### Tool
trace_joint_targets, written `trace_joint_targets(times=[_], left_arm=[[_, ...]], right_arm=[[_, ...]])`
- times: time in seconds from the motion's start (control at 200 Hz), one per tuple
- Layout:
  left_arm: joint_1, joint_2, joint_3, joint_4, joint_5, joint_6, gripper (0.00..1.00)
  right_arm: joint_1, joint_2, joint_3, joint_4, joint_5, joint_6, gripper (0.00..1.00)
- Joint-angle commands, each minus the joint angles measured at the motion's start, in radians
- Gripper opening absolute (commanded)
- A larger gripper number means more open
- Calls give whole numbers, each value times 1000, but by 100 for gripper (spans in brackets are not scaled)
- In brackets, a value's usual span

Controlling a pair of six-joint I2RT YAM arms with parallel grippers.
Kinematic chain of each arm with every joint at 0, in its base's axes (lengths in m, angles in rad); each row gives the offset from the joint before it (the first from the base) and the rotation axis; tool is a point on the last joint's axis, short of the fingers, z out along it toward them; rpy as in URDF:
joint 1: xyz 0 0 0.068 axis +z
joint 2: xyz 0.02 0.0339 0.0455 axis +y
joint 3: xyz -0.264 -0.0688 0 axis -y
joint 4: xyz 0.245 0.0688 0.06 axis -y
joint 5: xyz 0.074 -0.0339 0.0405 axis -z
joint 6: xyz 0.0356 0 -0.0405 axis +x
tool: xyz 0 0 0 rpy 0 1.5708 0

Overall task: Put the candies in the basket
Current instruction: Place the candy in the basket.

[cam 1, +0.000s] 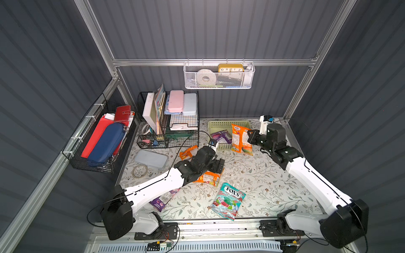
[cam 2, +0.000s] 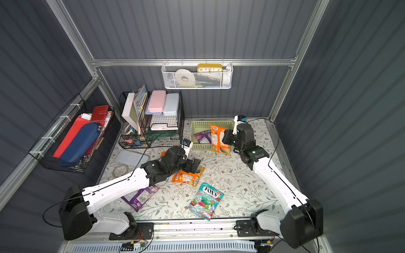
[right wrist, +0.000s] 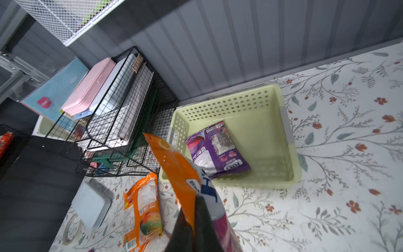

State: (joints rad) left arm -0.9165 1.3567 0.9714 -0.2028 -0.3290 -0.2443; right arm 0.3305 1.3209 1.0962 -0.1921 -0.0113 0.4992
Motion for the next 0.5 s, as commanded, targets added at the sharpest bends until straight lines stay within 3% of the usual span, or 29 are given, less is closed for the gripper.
trace_joint_targets(times=[0.0,0.225,0.495], left_arm=[[-1,-17,-92,21,-94,77,99],[-1,-14,-207,156,-157,94,99],[-1,-12,-227,176,-174,88,99]], right_arm=[[5,87,89,145,34,-28,0],[34,306,262,252,67,-60,0],[48,528,456,194,53,-67,0]])
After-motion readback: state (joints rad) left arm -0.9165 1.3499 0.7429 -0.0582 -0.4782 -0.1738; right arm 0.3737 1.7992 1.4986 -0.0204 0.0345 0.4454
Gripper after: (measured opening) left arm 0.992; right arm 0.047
